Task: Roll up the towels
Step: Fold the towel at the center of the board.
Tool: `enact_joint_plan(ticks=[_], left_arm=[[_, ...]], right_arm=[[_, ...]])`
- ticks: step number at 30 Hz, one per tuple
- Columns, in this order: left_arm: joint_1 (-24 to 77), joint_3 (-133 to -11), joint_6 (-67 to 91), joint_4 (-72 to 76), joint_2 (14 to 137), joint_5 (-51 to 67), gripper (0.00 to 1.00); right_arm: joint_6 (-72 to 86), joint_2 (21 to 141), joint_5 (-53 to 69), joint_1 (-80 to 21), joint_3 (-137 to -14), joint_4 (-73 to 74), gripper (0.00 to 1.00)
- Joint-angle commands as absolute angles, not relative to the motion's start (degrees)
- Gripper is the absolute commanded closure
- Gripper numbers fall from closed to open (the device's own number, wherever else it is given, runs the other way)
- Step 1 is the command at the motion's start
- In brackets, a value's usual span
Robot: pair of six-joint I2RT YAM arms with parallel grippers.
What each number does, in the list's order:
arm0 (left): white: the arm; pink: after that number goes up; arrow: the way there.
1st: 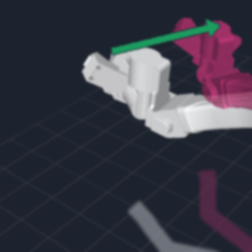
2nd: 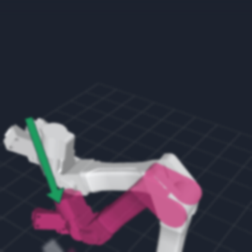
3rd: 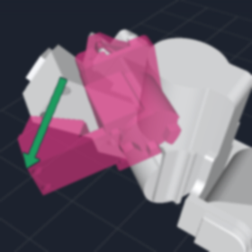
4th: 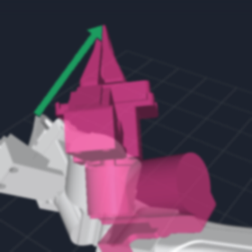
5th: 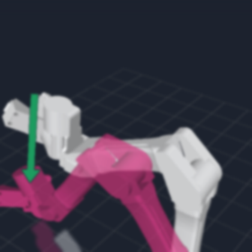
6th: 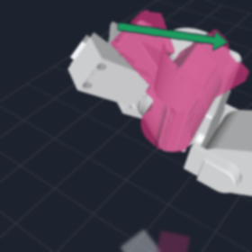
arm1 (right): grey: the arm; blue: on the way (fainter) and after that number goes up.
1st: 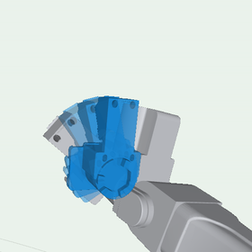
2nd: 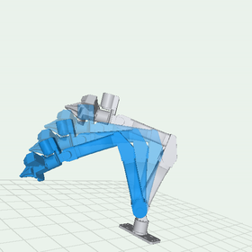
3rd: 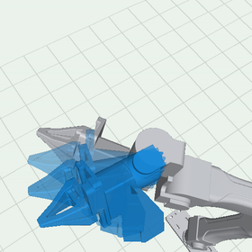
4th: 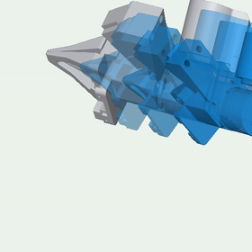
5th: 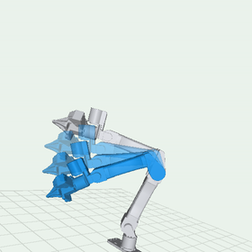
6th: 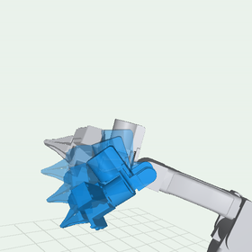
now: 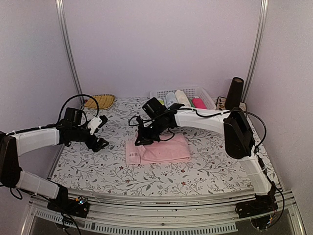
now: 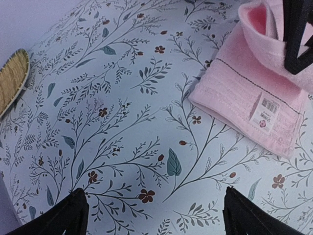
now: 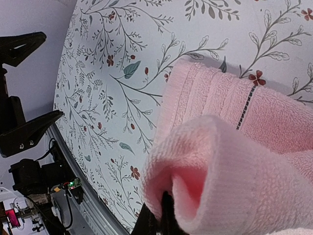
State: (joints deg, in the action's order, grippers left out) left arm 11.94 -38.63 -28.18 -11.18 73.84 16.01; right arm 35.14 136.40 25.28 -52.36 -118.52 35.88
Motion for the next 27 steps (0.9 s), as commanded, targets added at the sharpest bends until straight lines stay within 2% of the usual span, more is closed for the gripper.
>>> enact_joint_plan(ticks=[1,21,24,26,27], left_arm=[[11.4,-39.7,-27.8,-10.5,74.4,16.7,0.04],[11.3,-39.6,-27.9,-10.4,74.6,16.9,0.04],[11.2,-39.6,-27.9,-10.4,74.6,17.0,0.04],[11.2,-39.6,-27.9,-10.3,74.6,17.0,0.04],[11.2,-39.6,-27.9,-10.3,74.6,17.0,0.04]], right_arm=[[35.7,138.8,26.7,-53.3,-120.5,34.3,0.98],[36.6,142.7,28.9,-54.5,-120.8,29.3,0.96],[36.5,142.9,28.7,-54.6,-120.8,28.9,0.83],[36.1,142.8,28.9,-54.6,-120.7,28.7,0.66],[36.1,142.6,29.4,-54.6,-120.6,28.5,0.62]])
